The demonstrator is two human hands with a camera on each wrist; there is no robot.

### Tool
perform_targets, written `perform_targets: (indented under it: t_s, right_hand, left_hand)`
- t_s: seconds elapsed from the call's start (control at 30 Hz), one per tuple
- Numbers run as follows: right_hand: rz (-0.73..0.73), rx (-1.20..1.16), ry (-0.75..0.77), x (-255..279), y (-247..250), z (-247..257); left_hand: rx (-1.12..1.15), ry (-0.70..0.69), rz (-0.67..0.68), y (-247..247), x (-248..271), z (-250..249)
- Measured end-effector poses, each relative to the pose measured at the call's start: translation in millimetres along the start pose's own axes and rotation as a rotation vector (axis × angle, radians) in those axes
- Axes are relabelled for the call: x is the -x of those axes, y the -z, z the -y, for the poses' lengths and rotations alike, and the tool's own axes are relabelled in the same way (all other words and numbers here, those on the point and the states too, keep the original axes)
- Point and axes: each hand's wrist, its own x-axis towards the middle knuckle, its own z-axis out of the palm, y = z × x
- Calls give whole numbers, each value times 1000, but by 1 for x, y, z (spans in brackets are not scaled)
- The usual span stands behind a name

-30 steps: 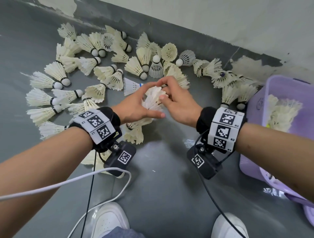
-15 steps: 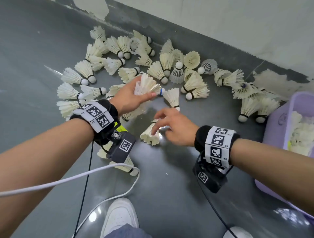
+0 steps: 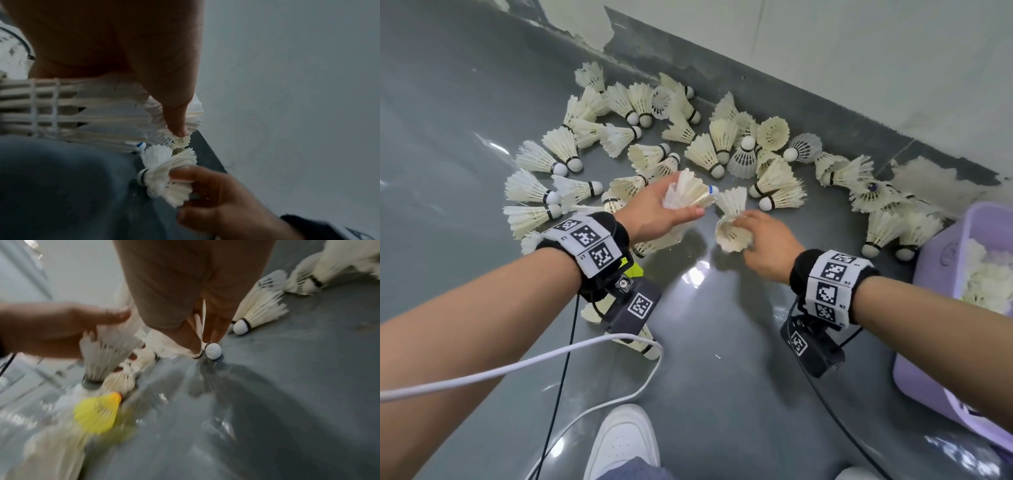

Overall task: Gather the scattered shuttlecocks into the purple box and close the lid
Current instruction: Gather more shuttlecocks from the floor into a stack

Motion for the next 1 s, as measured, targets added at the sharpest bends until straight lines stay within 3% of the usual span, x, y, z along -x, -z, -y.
perform_targets:
  t_s: [0.13, 0.27, 0.33, 0.47, 0.53, 0.8, 0.87, 1.0]
  right_hand:
    - [-314, -259, -177, 4, 28, -13]
    - [-444, -583, -207, 3, 48, -14]
    - [-415, -636, -165, 3, 50, -10]
    - [-187, -544, -47, 9, 44, -3]
    - [-149, -542, -17, 13, 45, 0]
    - [5, -717, -43, 14, 54, 5]
    - [-56, -688, -39, 9, 47, 3]
    - [-351, -597, -121, -14, 35, -6]
  left_hand:
    - [-77, 26, 41, -9, -6, 4]
    - [-82, 33, 93, -19, -7, 0]
    - [-71, 16, 106, -26, -7, -7]
    - [-1, -38, 156, -39, -8, -26]
    - [14, -51, 177, -43, -9, -33]
    - [47, 6, 256, -53, -11, -28]
    - [50, 5, 218, -49, -12, -29]
    - [79, -4, 88, -29, -15, -21]
